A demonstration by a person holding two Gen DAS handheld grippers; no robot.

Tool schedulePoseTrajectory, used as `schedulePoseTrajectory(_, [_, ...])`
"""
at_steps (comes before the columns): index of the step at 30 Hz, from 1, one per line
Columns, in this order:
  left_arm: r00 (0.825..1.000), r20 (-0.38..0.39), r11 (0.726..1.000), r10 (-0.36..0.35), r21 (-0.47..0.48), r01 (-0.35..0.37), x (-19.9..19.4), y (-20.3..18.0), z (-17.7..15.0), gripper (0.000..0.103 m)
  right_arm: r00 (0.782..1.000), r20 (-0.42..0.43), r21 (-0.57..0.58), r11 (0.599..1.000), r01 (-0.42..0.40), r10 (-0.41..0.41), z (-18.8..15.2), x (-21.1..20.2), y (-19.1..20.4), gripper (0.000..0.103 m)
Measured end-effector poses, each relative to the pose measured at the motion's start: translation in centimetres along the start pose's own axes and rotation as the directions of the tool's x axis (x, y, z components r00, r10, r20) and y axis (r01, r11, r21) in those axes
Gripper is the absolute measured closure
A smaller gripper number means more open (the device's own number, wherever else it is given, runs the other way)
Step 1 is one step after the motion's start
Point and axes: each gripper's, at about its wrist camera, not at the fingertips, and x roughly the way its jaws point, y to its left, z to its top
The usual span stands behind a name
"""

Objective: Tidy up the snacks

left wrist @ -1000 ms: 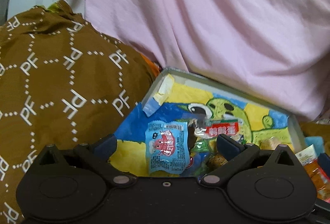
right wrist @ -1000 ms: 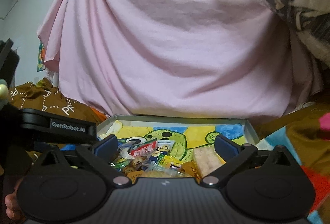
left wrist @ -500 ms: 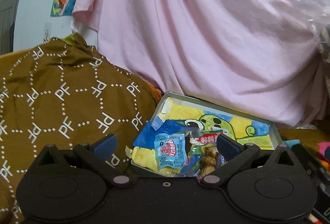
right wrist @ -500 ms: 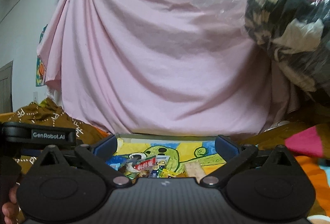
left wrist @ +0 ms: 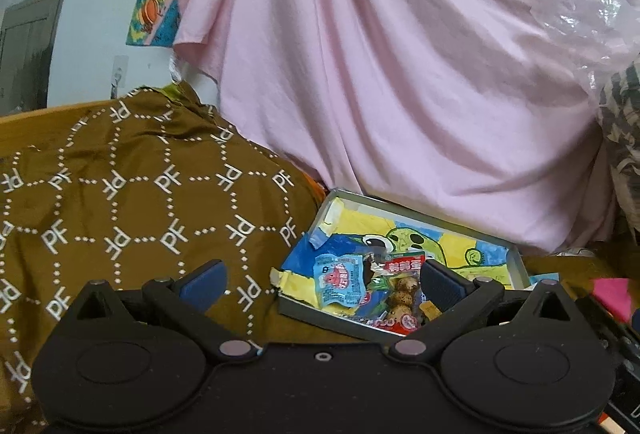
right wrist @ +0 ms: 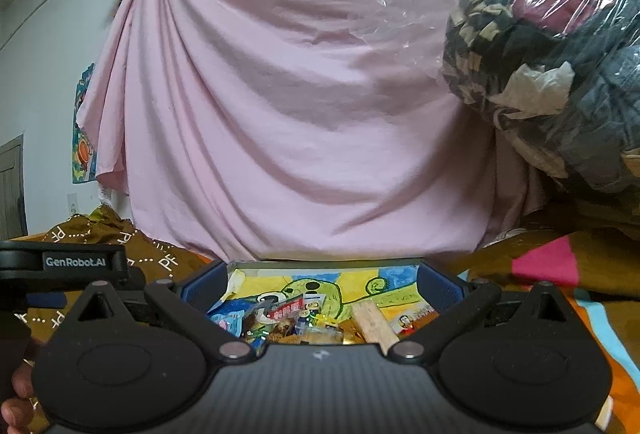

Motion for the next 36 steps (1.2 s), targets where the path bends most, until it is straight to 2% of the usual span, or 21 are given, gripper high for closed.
schedulePoseTrajectory(4, [1.0,0.016,1.0,0.013,-0.01,-0.013,-1.8,0.8,-0.8,0.001,1.0,-0.015,-0.013,1.0,0.001,-0.001,-0.5,-1.7,0.2,0.0])
schedulePoseTrajectory(9, [0.996,0.065,0.998,0.066,0.004,-0.066,-3.7,1.7,-2.4,0.001,0.999,-0.015,-0.029,0.999,0.031,-0.032,-0.9,-3.5,0.4,0.0])
schedulePoseTrajectory(12, [0.995,0.064,0.997,0.075,0.008,-0.076,-4.5,2.1,-3.3,0.001,0.999,-0.013,-0.033,0.999,0.043,-0.044,-1.4,-4.9,0.3,0.0])
schedulePoseTrajectory(26, [0.995,0.08,0.998,0.06,0.023,-0.062,-8.5,3.3,-6.8,0.001,0.995,-0.071,-0.011,0.998,0.063,-0.064,-3.4,-8.2,0.3,0.0])
schedulePoseTrajectory(36, [0.992,0.118,0.993,0.048,0.102,-0.06,-11.2,3.9,-8.5,0.001,0.993,-0.095,-0.016,0.997,0.07,-0.072,-4.9,-10.5,0.9,0.0])
